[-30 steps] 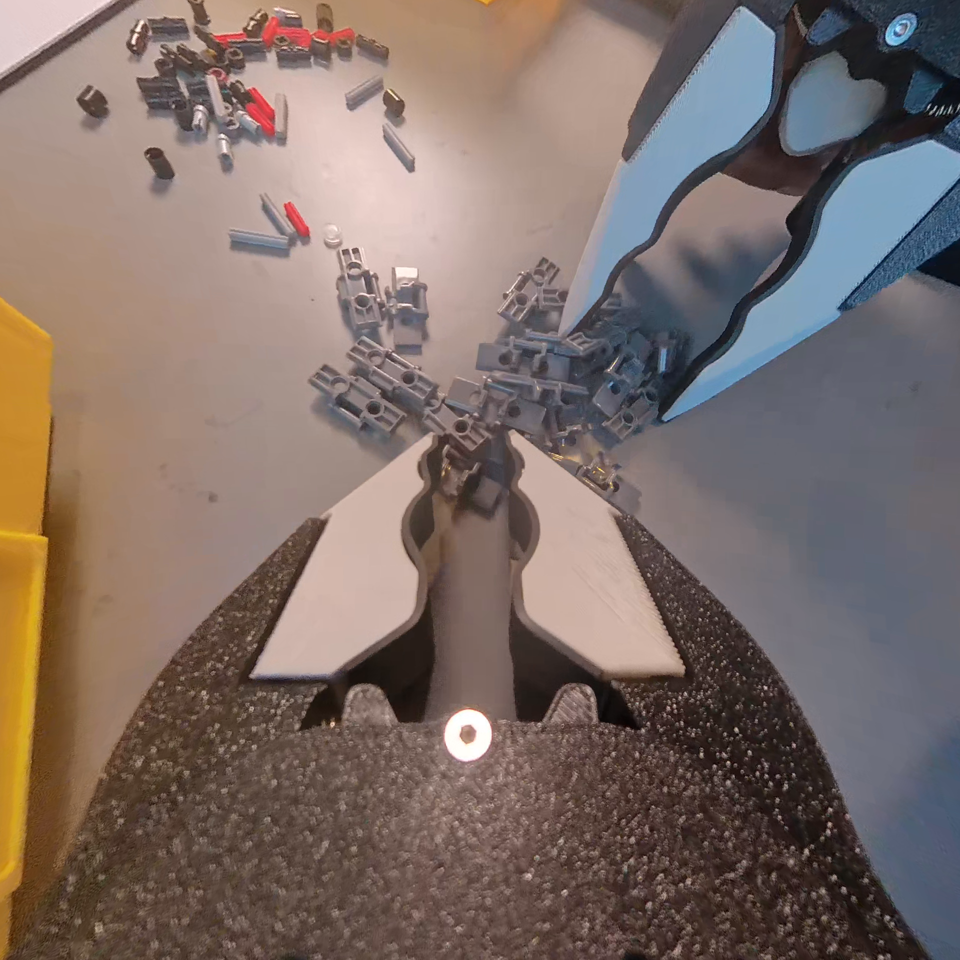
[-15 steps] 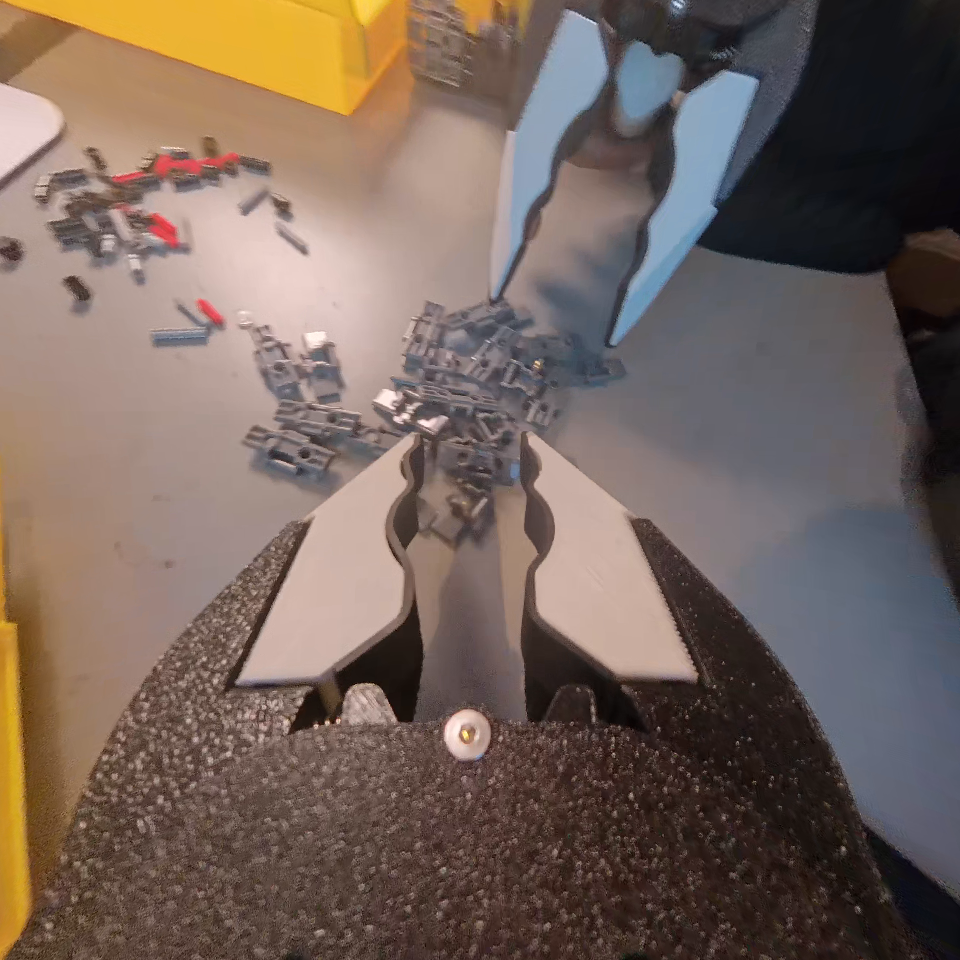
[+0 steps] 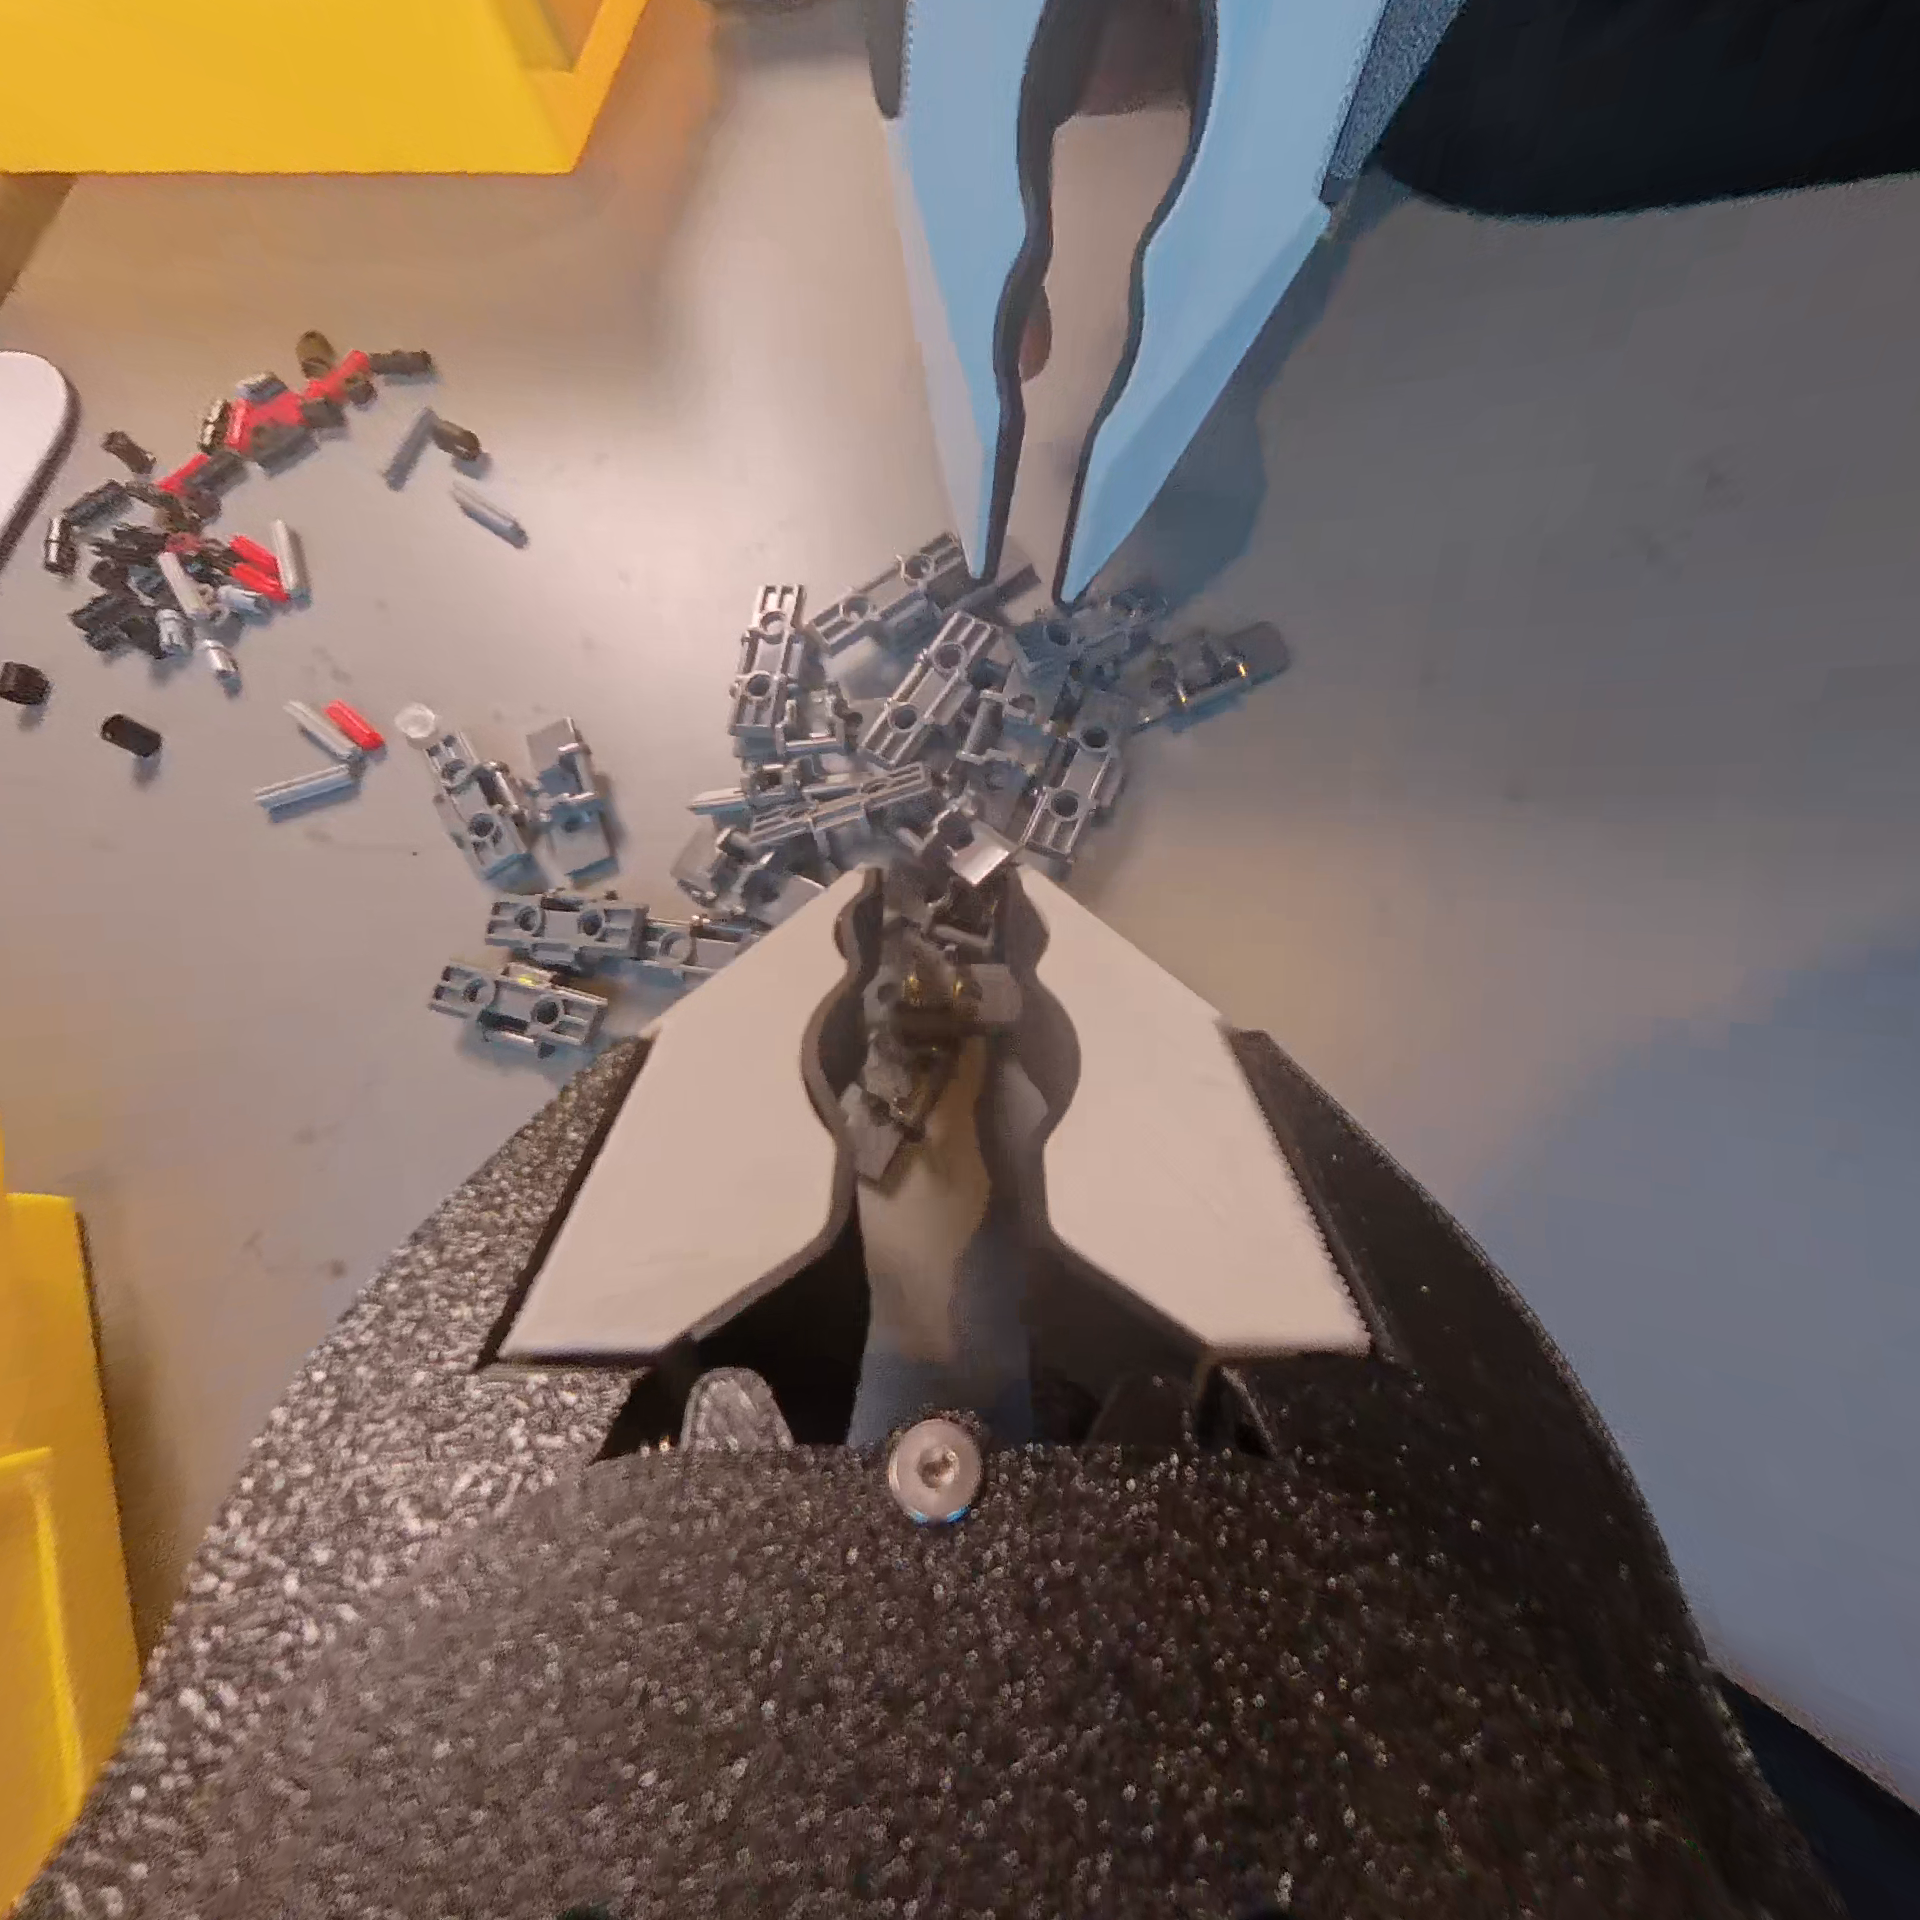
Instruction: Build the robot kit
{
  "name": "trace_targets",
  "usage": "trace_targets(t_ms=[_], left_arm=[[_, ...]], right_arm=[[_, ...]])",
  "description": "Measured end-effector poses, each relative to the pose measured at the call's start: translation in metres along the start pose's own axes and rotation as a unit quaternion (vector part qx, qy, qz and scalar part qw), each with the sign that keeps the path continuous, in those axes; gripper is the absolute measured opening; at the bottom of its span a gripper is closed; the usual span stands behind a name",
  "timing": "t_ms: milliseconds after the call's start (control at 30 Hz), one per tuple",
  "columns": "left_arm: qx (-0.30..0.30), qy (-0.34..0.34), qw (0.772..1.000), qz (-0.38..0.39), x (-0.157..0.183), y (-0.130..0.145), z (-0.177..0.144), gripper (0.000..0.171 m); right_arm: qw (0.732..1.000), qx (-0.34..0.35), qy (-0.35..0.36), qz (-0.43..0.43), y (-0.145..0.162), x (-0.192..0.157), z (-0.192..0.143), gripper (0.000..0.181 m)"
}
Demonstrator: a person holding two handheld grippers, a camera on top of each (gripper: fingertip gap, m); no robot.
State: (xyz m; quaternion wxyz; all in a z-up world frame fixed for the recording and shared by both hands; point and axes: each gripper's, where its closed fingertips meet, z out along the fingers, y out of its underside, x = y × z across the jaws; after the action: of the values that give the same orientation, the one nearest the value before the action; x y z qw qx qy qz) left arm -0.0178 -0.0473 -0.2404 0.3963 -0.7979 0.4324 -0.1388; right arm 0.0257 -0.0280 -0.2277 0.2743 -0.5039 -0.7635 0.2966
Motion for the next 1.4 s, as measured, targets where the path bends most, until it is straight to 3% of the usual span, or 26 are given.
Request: trace_targets(t_ms=[167,333,500,600,733,967,1167,1267,1400], left_arm=[[0.042,-0.013,0.999,-0.018,-0.008,-0.013,-0.007,0.026],[0.049,0.009,0.999,-0.013,0.003,-0.019,-0.003,0.027],[0.081,0.027,0.996,-0.009,0.016,-0.035,-0.004,0.027],[0.124,0.061,0.989,-0.046,0.024,-0.052,-0.01,0.027],[0.168,0.108,0.977,-0.077,0.034,-0.068,-0.021,0.02],[0.128,0.115,0.984,-0.042,0.048,-0.058,-0.012,0.0],[0.081,0.127,0.988,0.024,0.066,-0.043,-0.004,0.0],[0.067,0.147,0.986,0.036,0.073,-0.037,-0.006,0.0],[0.061,0.14,0.988,0.01,0.058,-0.029,-0.015,0.012]], right_arm=[[0.999,-0.014,-0.032,-0.01,0.003,-0.014,-0.004,0.025],[0.999,-0.046,-0.012,-0.014,0.013,-0.01,0.007,0.021],[0.996,0.048,-0.064,0.033,-0.013,-0.016,-0.009,0.02],[0.988,0.108,-0.109,0.031,-0.03,-0.029,-0.019,0.021],[0.985,0.136,-0.1,0.017,-0.039,-0.033,-0.018,0.021],[0.992,0.11,-0.057,-0.039,-0.035,-0.037,-0.002,0.019],[0.991,0.074,-0.076,-0.087,-0.023,-0.055,0.007,0.018],[0.989,0.058,-0.079,-0.113,-0.017,-0.061,0.009,0.012],[0.989,0.039,-0.078,-0.124,-0.011,-0.062,0.008,0.017]])
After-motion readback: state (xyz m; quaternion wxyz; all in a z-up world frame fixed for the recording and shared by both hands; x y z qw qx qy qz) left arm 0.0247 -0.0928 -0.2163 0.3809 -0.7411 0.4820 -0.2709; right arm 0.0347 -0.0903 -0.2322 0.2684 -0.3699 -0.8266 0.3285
